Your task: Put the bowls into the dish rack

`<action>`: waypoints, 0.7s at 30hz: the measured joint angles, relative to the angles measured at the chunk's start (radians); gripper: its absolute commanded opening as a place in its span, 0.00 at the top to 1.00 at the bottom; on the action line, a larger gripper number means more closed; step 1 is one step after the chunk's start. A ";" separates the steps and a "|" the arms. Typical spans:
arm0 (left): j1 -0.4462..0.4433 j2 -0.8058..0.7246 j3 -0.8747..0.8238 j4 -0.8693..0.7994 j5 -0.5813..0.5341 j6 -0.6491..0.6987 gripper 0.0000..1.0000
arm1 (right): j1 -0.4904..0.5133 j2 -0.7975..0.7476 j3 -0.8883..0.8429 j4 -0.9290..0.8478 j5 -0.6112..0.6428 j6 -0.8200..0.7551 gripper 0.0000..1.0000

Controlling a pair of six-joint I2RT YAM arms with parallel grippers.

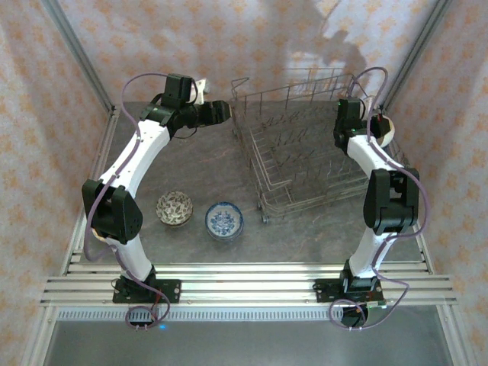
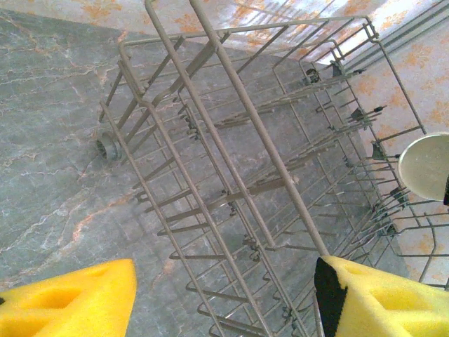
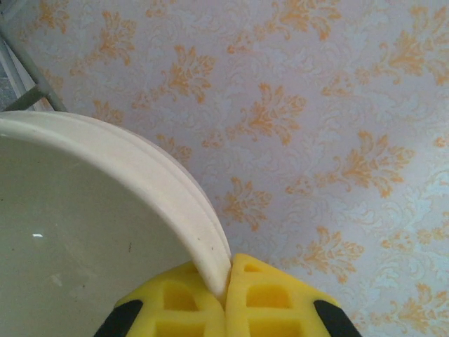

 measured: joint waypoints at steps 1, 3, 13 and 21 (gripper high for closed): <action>0.000 0.000 0.000 0.000 0.000 0.000 0.31 | 0.001 0.000 0.000 0.003 0.000 -0.010 1.00; 0.000 0.000 0.000 0.000 0.000 0.000 0.31 | 0.004 0.000 -0.007 0.017 0.001 -0.025 1.00; 0.000 0.000 0.000 0.000 -0.007 0.004 0.31 | 0.019 0.012 -0.022 0.079 0.038 -0.089 1.00; 0.000 0.000 0.000 -0.001 -0.007 0.005 0.30 | 0.045 0.012 -0.062 0.113 0.080 -0.110 1.00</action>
